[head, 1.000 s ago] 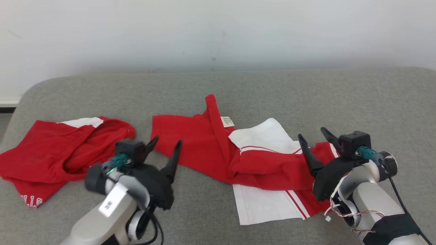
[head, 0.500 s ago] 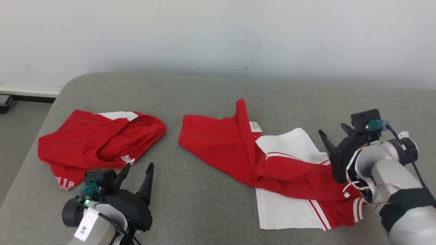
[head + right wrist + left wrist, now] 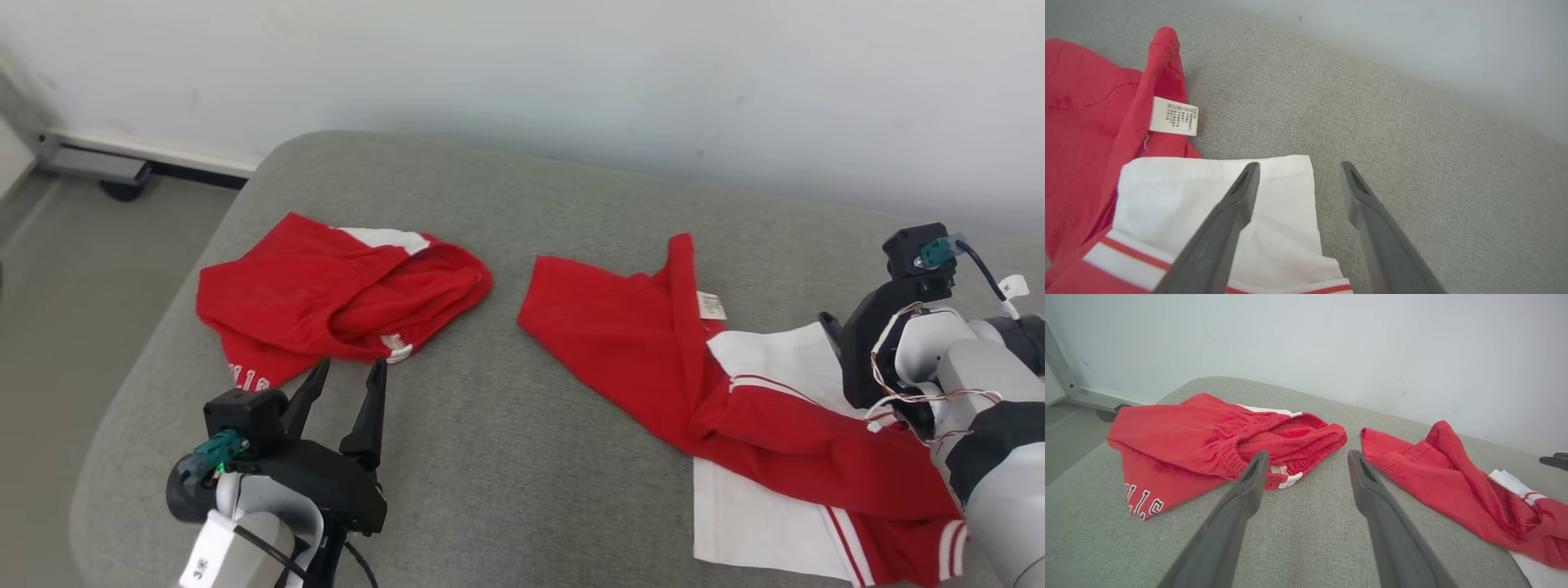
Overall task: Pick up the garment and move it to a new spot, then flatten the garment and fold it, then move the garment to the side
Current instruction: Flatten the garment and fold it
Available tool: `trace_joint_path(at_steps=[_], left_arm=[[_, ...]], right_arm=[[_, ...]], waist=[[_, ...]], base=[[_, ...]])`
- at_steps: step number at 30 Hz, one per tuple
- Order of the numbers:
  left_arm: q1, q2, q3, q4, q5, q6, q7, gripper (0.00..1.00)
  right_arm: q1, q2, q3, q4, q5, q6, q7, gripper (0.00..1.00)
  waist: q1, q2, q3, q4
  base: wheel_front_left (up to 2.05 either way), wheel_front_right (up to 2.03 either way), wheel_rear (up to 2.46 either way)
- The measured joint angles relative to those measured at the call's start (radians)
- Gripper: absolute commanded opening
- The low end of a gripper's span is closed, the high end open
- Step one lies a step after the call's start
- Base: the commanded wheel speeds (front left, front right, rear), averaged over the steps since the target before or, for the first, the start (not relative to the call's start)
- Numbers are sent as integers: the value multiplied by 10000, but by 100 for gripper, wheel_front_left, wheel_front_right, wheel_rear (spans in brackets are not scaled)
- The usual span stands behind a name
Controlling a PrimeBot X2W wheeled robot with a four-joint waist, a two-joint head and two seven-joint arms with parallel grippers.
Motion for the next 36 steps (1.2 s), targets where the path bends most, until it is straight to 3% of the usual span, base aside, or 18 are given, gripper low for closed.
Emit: trace_joint_path(at_steps=[11,24,31,33,36], left_arm=[[662,-134,1037,-1060,947,0,-4,100],[1234,-215,1975,-1858,1592,0,-13,100],[1259,-449,1994,-2151,1799,0,-13,100],[1259,-510,1996,-2180,1825,0,-13,100],[1296,-483,2140,-2178,1827,0,-13,100]], right_arm=[[-491,-61,92,1183,-13,-88,763,100],[-817,-207,320,1871,-282,-222,871,100],[-819,-190,295,2104,-257,-261,941,100],[-825,-207,301,2167,-257,-251,989,0],[-976,-127,351,2155,-257,-178,1009,0]], waist=[[1,0,585,953],[2,0,824,890],[0,-1,1017,871],[1,0,1076,910],[1,-1,1146,957]], base=[[0,0,0],[0,0,0],[0,0,0],[0,0,0],[0,0,0]])
